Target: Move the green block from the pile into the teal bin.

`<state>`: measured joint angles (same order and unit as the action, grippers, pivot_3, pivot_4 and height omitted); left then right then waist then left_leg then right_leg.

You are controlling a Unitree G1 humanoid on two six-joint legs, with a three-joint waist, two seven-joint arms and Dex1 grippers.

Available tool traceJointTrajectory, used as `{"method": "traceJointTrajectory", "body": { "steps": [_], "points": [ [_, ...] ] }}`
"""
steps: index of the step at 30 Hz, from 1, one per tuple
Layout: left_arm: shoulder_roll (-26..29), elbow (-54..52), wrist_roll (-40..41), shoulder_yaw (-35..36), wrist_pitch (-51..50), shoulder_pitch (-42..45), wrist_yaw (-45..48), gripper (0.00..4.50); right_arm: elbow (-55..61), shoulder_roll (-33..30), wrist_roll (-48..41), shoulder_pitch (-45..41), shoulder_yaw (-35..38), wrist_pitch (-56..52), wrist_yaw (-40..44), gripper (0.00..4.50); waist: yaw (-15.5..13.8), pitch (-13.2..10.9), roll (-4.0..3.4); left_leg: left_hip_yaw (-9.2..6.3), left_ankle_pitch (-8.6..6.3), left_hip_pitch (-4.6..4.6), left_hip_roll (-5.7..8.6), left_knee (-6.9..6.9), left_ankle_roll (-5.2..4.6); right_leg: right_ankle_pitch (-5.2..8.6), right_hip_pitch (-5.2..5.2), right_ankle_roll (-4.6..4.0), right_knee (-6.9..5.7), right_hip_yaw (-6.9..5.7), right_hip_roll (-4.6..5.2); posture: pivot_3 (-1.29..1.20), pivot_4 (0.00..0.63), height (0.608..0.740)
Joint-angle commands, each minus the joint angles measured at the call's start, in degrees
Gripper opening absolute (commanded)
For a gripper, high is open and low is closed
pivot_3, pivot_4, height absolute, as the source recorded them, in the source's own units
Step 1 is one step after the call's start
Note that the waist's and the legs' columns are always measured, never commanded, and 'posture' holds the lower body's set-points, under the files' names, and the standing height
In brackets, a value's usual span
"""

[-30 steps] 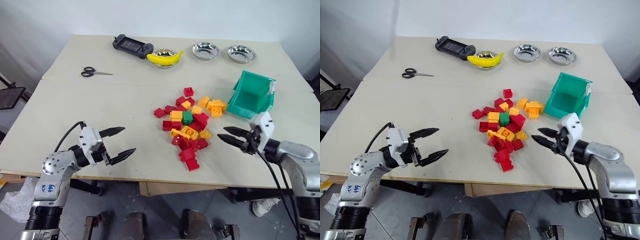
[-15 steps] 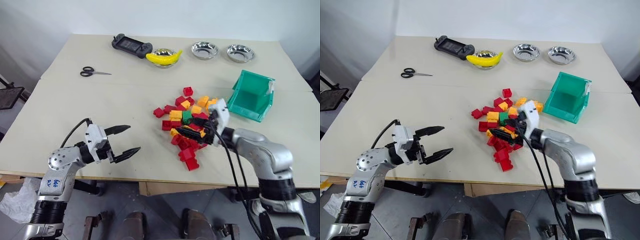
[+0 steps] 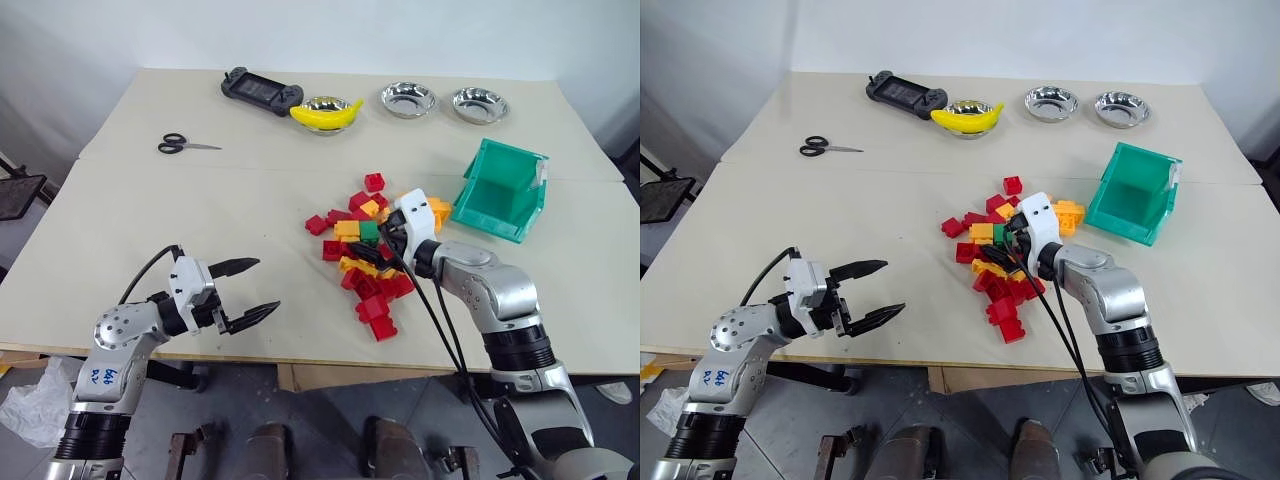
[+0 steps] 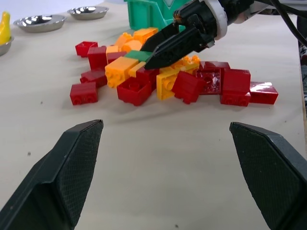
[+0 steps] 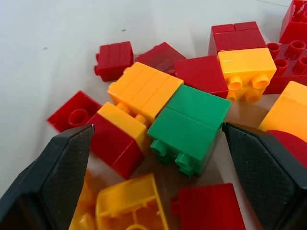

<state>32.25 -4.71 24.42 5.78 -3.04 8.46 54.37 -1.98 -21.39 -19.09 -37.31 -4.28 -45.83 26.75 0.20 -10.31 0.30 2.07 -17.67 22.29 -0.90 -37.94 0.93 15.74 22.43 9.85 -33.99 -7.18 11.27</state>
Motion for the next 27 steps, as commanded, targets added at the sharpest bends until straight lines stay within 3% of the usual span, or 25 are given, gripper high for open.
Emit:
{"method": "traceJointTrajectory", "body": {
  "steps": [1,11,27],
  "points": [
    [-0.2,-2.4,0.5,0.6,0.2,0.0,-0.6,4.5,-1.3,0.7,1.9,-0.5,0.7,0.4,-2.1,4.48,0.1,0.0,0.0,0.0,0.0,0.0,0.0,0.0,0.0,0.0,0.0,0.0,0.0,0.0,0.0,0.0,0.15,0.74],
    [-0.7,-2.4,0.5,0.4,0.3,-0.2,-1.2,4.5,-2.6,1.2,1.3,0.3,7.2,-2.7,-7.0,4.48,-0.1,0.0,0.0,0.02,-0.01,0.0,0.0,0.0,-0.02,0.0,0.0,0.0,-0.01,0.02,0.0,0.0,0.15,0.74],
    [-1.6,-1.6,0.2,0.0,0.5,0.8,-1.3,4.5,3.9,5.1,3.4,0.2,0.6,-11.6,-10.1,4.48,0.4,0.0,0.0,0.03,-0.02,-0.02,-0.03,0.03,-0.02,0.0,0.04,0.0,-0.03,0.05,-0.03,0.0,0.15,0.74]
  ]
}}
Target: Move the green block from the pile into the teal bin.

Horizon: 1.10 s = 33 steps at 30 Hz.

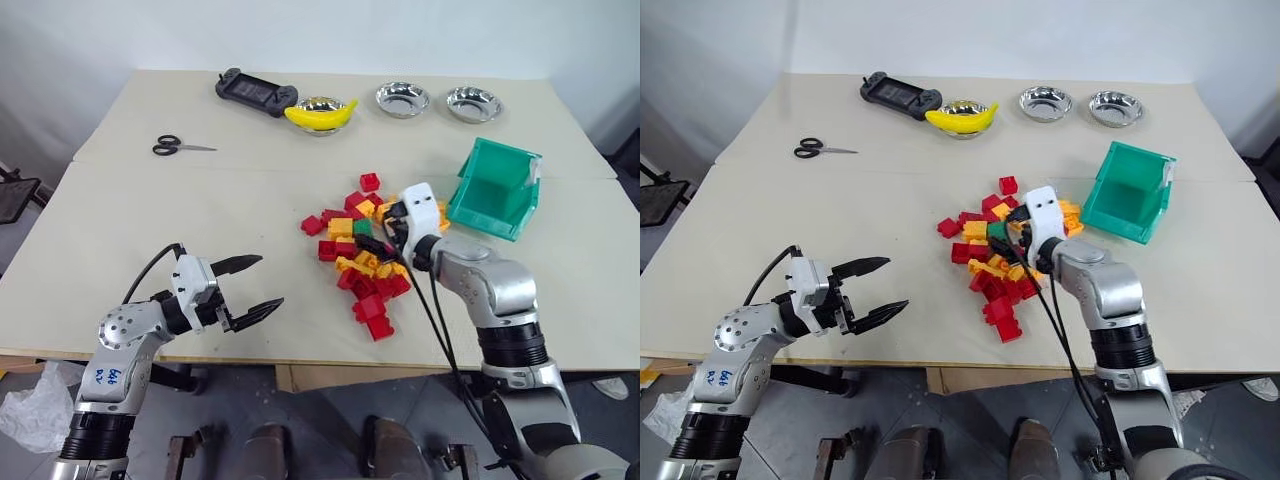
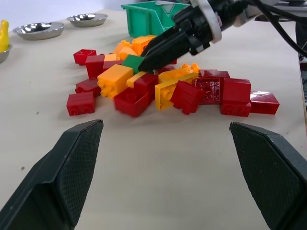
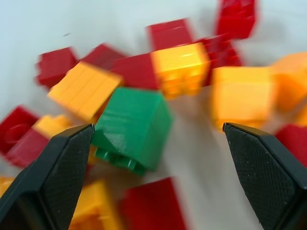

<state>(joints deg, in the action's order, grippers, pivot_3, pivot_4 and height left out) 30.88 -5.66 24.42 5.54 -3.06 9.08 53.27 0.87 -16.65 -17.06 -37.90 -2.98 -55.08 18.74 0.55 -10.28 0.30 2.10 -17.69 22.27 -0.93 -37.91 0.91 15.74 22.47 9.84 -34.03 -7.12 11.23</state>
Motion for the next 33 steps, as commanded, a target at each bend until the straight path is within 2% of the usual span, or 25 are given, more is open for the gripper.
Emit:
{"method": "traceJointTrajectory", "body": {
  "steps": [1,6,7,9,13,16,21,28,31,33],
  "points": [
    [-0.3,-0.7,0.1,0.2,0.5,0.1,-0.3,4.5,1.4,0.7,1.5,0.9,-0.9,-2.8,-2.5,4.48,-0.1,0.0,0.0,0.01,0.0,0.01,0.0,0.0,0.0,0.0,0.01,0.0,0.01,0.01,0.0,0.0,0.15,0.74],
    [-0.7,-1.2,0.0,0.2,0.5,-0.3,-0.6,4.5,0.4,0.9,2.8,1.0,-0.5,-1.9,-3.8,4.48,-0.3,0.0,0.0,0.01,-0.01,0.02,0.01,-0.01,-0.01,0.0,0.01,0.0,0.01,0.02,0.0,0.0,0.15,0.74],
    [-0.7,-1.2,0.0,0.2,0.5,-0.4,-0.7,4.5,0.1,0.7,3.0,0.9,-0.4,-1.6,-3.6,4.31,-0.3,0.0,0.01,0.02,-0.01,0.01,0.01,-0.01,-0.01,0.0,0.01,0.0,0.01,0.02,0.0,0.0,0.15,0.74],
    [-0.7,-1.2,0.0,0.2,0.6,-0.4,-0.7,4.5,-0.5,0.5,3.2,0.4,0.1,-0.6,-3.6,3.89,-0.3,0.0,0.01,0.02,-0.01,0.02,0.02,-0.01,-0.01,0.0,0.01,0.0,0.01,0.03,0.01,0.0,0.15,0.74],
    [-0.8,-0.9,-0.1,0.2,0.8,-0.3,-0.7,4.5,-1.0,0.2,3.4,0.1,-0.1,3.2,-1.9,2.53,-0.2,0.0,0.0,0.02,-0.01,0.02,0.01,-0.01,-0.01,0.0,0.02,0.0,0.01,0.03,0.0,0.0,0.15,0.74],
    [-0.7,-0.7,-0.1,0.3,0.9,-0.2,-0.6,4.5,-0.9,-0.7,3.8,0.7,-1.1,10.1,1.7,1.54,-0.1,0.0,0.01,0.04,-0.01,0.02,0.01,0.0,-0.01,0.0,0.04,0.0,0.02,0.04,0.0,0.0,0.15,0.74],
    [-0.8,-0.3,-0.2,0.0,1.0,0.5,-0.5,4.5,-1.9,-3.0,4.6,1.8,-0.3,16.7,5.4,1.49,-0.1,0.0,0.01,0.06,-0.01,0.02,0.01,0.02,-0.01,0.0,0.05,0.0,0.03,0.05,0.0,0.0,0.15,0.74],
    [-3.5,0.9,-0.4,-2.2,1.7,3.1,-0.7,4.5,1.0,-6.3,2.0,7.8,7.4,33.8,11.0,1.49,-0.5,0.0,0.01,0.07,-0.03,0.03,0.03,0.01,-0.04,-0.01,0.01,0.02,0.1,0.04,0.01,0.0,0.15,0.74],
    [-7.4,1.0,0.6,-3.3,0.6,6.2,-3.1,4.5,2.3,-7.6,3.2,9.9,15.2,40.7,5.8,1.49,-0.5,0.0,0.03,0.09,-0.04,0.03,0.02,0.02,-0.04,-0.02,0.01,0.03,0.11,0.05,0.01,0.0,0.15,0.74],
    [-9.3,0.5,1.3,-3.7,-0.5,7.6,-4.1,4.5,0.7,-9.0,4.9,9.1,18.2,41.6,2.2,1.49,-0.5,0.0,0.03,0.1,-0.04,0.05,0.03,-0.04,-0.04,-0.03,0.0,0.05,0.11,0.06,0.02,0.0,0.15,0.74]
  ]
}}
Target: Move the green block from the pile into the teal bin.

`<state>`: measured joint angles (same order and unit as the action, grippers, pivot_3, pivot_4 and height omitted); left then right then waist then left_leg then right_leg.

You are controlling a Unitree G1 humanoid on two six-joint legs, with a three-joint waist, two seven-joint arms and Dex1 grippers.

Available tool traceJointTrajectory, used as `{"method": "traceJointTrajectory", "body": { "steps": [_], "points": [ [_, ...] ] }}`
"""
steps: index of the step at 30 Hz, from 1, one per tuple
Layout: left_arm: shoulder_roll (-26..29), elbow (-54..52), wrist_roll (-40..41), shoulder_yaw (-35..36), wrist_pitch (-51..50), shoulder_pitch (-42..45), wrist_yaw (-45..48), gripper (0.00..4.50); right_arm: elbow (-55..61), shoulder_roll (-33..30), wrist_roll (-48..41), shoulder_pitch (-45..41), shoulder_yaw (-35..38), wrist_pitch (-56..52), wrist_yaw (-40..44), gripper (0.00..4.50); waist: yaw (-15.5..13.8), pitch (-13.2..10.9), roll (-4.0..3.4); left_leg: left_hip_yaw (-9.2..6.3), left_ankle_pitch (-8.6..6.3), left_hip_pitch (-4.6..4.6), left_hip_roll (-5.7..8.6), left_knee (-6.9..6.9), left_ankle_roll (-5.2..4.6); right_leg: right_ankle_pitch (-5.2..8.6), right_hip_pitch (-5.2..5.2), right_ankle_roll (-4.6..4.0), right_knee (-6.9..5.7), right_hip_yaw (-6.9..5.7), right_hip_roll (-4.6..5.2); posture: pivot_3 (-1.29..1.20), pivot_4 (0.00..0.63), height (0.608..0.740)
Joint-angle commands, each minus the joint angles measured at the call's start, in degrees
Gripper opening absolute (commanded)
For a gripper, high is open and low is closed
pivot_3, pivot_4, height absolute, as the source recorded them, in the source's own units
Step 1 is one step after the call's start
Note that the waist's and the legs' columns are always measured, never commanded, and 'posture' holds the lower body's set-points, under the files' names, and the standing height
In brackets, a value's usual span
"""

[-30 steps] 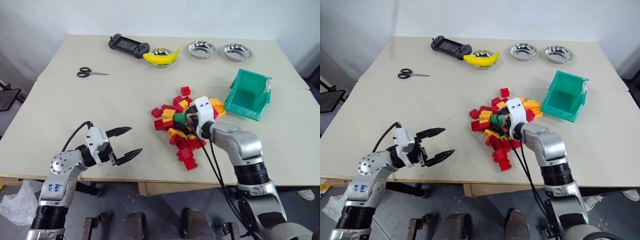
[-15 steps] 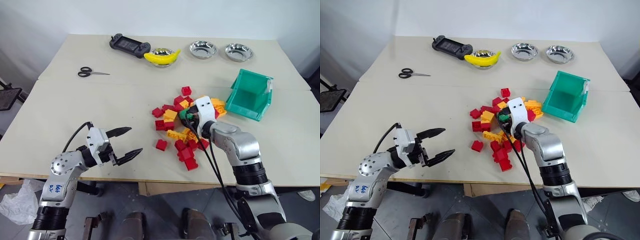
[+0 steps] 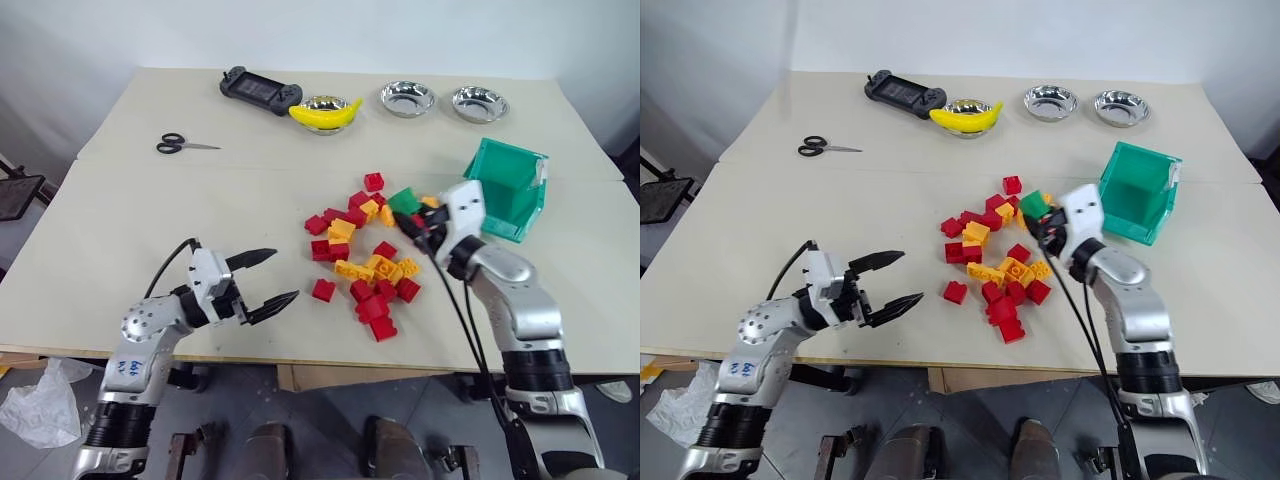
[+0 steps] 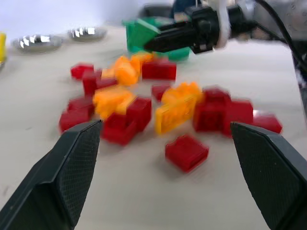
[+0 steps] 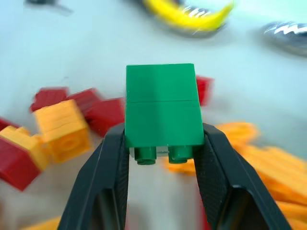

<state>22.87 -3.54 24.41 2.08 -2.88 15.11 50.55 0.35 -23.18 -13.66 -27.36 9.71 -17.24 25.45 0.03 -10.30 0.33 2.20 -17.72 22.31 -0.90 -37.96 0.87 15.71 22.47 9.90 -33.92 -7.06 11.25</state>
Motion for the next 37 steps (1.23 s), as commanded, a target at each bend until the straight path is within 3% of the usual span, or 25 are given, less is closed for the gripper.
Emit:
{"method": "traceJointTrajectory", "body": {
  "steps": [1,5,11,17,20,23,26,30,37],
  "points": [
    [-1.8,-1.7,1.4,-0.3,-0.9,2.1,-1.6,4.5,0.5,-2.7,1.6,-1.9,6.3,4.0,-5.9,1.49,0.0,0.0,0.0,0.01,0.0,-0.01,0.0,-0.01,0.0,0.0,-0.01,0.01,-0.01,0.03,0.0,0.0,0.15,0.74],
    [-6.5,-0.9,-0.4,-2.5,-0.1,6.4,-4.8,4.5,-10.7,-8.2,6.0,-6.2,8.5,4.2,-10.6,1.49,0.1,0.0,0.0,0.05,0.0,-0.03,-0.01,0.0,0.0,0.0,-0.01,0.0,0.0,0.05,-0.01,0.0,0.15,0.74],
    [-6.6,0.4,-1.2,-3.0,0.0,6.9,-4.7,4.5,-27.2,-11.0,8.7,-14.8,6.5,10.5,-11.0,1.49,1.2,0.0,-0.02,0.12,0.0,-0.07,-0.02,0.11,0.0,0.0,0.01,0.0,0.04,0.08,-0.02,0.0,0.15,0.74],
    [-3.9,-0.3,-1.6,-1.2,0.2,5.6,-4.4,4.5,-35.3,-12.0,6.9,-18.7,7.1,15.8,-6.4,3.49,1.5,0.0,-0.02,0.12,0.0,-0.05,-0.02,0.09,0.0,0.0,0.0,0.0,0.07,0.08,-0.02,0.0,0.15,0.74],
    [-0.8,0.2,-1.7,1.3,0.4,4.7,-4.6,4.5,-33.7,-12.2,3.8,-17.0,7.2,19.5,1.7,4.43,1.5,0.0,-0.02,0.12,0.0,-0.05,-0.01,0.09,0.0,-0.01,0.0,0.0,0.09,0.08,-0.01,0.0,0.15,0.74],
    [3.1,0.9,-3.2,4.0,1.5,3.1,-4.9,4.5,-24.4,-11.3,-4.1,-10.4,7.3,22.1,15.0,4.47,1.3,0.0,-0.02,0.08,0.0,-0.05,-0.02,0.09,0.0,-0.01,-0.02,0.0,0.09,0.05,-0.02,0.0,0.15,0.74],
    [5.6,1.9,-4.1,6.1,3.8,1.3,-4.9,4.5,-16.0,-11.0,-9.7,-3.3,6.7,20.7,23.0,4.47,1.2,0.0,-0.02,0.08,0.0,-0.05,-0.02,0.11,-0.01,-0.01,-0.04,0.01,0.12,0.04,-0.02,0.0,0.15,0.74],
    [9.8,4.7,-8.1,9.4,6.8,-3.3,-6.4,4.5,-3.9,-14.1,-13.2,12.9,3.1,20.6,37.1,4.47,0.2,0.0,-0.02,0.08,-0.02,-0.08,-0.01,0.09,-0.01,-0.02,-0.06,0.03,0.12,0.05,-0.01,0.0,0.15,0.74],
    [12.8,3.5,-7.7,13.9,4.9,-10.4,-8.1,4.5,-2.7,-15.1,-11.6,20.6,3.8,23.0,38.9,4.47,0.1,0.0,-0.02,0.18,-0.07,-0.15,-0.04,-0.09,-0.04,-0.05,-0.1,0.07,0.07,0.2,-0.03,0.0,0.15,0.74]
  ]
}}
